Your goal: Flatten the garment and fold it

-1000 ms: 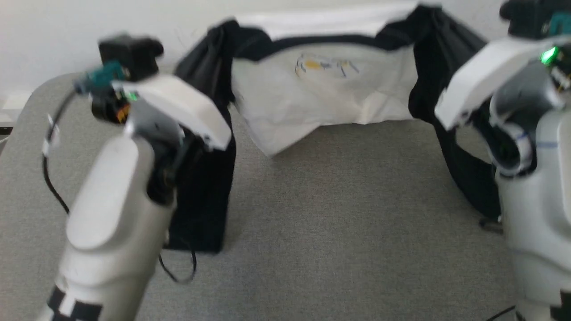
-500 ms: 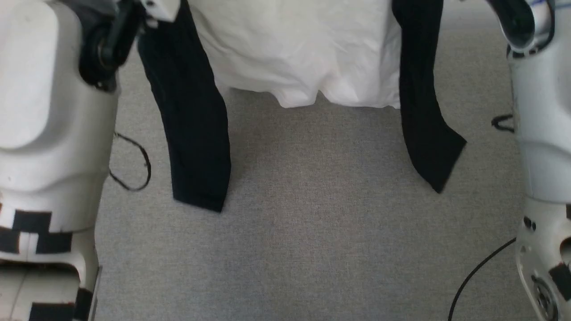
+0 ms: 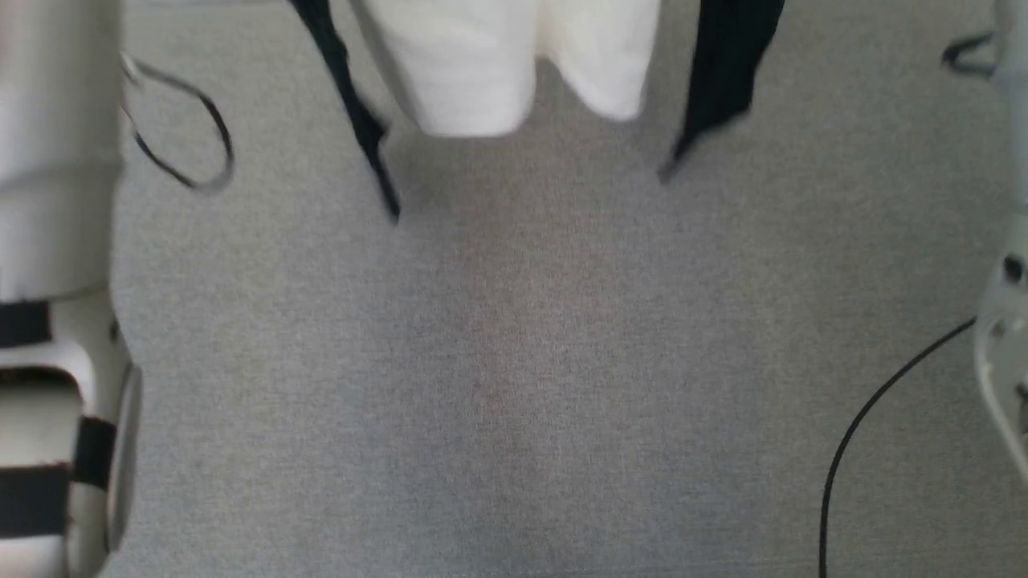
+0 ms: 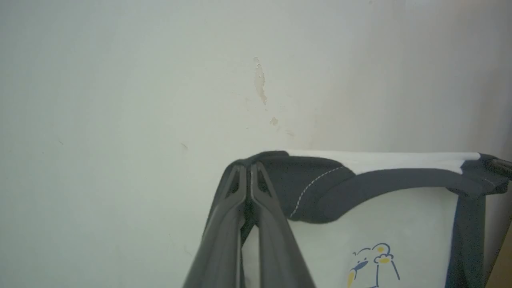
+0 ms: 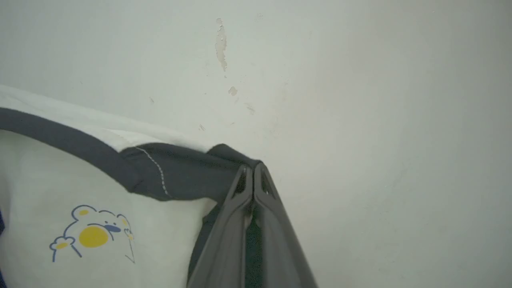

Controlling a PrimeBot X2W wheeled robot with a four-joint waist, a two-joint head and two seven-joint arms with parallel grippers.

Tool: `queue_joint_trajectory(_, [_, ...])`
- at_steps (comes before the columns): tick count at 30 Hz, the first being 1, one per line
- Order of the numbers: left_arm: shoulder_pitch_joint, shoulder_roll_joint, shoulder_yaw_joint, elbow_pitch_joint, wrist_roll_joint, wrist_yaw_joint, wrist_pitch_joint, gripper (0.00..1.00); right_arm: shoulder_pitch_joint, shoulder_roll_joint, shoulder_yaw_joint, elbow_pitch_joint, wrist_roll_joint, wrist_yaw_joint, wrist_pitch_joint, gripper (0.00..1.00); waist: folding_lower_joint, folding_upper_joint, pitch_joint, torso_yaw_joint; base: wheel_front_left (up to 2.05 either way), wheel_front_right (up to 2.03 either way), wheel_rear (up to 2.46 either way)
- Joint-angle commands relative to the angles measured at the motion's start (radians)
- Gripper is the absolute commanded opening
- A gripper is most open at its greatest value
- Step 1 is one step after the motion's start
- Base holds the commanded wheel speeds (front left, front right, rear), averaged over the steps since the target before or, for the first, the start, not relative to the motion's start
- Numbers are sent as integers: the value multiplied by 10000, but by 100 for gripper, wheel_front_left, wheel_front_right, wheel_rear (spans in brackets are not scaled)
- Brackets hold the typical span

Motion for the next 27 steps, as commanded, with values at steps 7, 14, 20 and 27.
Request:
queue_joint_trajectory(7, [-1656,164,458,175,323,401,-1237,0,-1684,-104,-338,913,-132,-29,-880,0,-1,0,1536,-122,0,0,0])
queue_joint_trajectory(14, [-2752,14,530,657,461,404,-2310,0,-2685,-104,-686,1644,-569,-29,-1827,0,-1,0,2207,-93,0,0,0])
queue_joint_trajectory(20, [-3418,-64,555,979,500,422,-2826,0,-3409,-103,-602,2171,-599,-29,-2265,0,-1,0,2802,-192,0,0,0])
queue_joint_trajectory(27, [-3744,-124,698,1450,364,388,-3401,0,-3922,-103,-641,2750,-744,-29,-2719,0,-1,0,3126,-394,0,0,0])
